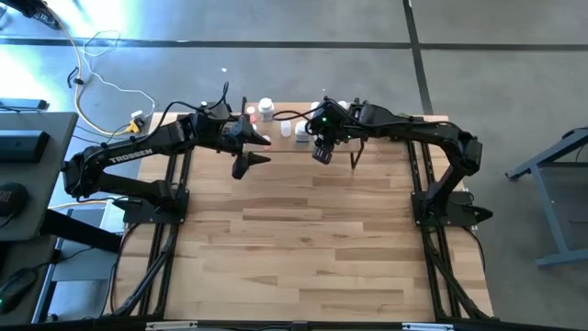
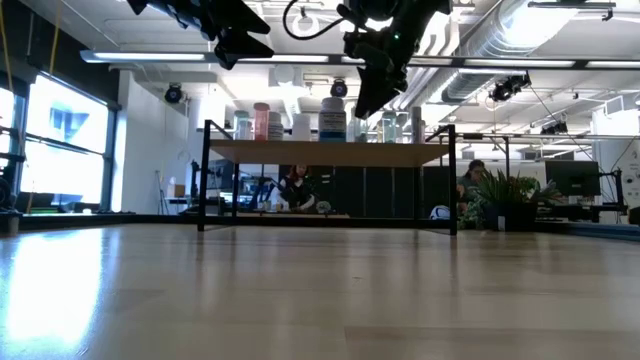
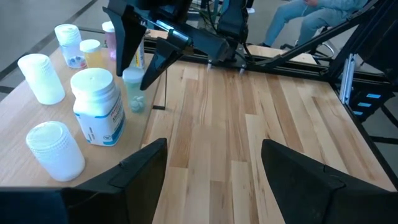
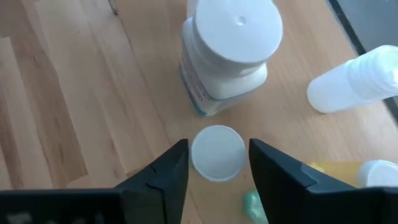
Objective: Pick and place medicine bottles onto shelf by color
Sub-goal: Put the blue pill bottle on the shelf, then return to Home Position
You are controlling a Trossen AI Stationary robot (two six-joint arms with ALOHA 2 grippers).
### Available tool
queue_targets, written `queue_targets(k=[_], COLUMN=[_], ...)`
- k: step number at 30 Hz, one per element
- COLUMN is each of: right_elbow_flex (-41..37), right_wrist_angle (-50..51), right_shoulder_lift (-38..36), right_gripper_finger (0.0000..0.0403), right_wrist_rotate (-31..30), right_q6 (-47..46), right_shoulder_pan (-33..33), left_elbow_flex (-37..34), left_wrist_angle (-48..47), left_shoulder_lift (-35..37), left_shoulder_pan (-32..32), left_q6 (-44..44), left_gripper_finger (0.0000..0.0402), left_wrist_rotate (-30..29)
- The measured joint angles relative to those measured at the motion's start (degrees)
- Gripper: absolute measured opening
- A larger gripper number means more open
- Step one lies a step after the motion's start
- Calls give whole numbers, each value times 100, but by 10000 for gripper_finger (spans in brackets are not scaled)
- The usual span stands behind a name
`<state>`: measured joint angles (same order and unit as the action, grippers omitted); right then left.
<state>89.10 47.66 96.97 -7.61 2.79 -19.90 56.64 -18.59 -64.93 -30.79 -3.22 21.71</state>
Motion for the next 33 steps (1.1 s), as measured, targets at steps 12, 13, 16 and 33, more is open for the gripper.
queue_targets(k=[12, 13, 16, 33], right_elbow_flex=[386, 407, 479, 2104], right_wrist_angle=[19, 25, 79, 610], right_shoulder_lift=[-11, -11, -11, -15], right_gripper_finger=[186, 186, 186, 186], right_wrist_rotate=[-132, -130, -132, 487], right_q6=[17, 33, 58, -121], right_shoulder_pan=[-15, -31, -37, 6], left_elbow_flex=[0, 0, 0, -120], left_wrist_angle=[-2, -2, -5, -590], left_shoulder_lift=[0, 0, 0, 1290], left_shoulder_pan=[1, 0, 0, 24], left_q6=[2, 0, 1, -64], left_gripper_finger=[252, 252, 252, 252], left_wrist_rotate=[0, 1, 2, 354])
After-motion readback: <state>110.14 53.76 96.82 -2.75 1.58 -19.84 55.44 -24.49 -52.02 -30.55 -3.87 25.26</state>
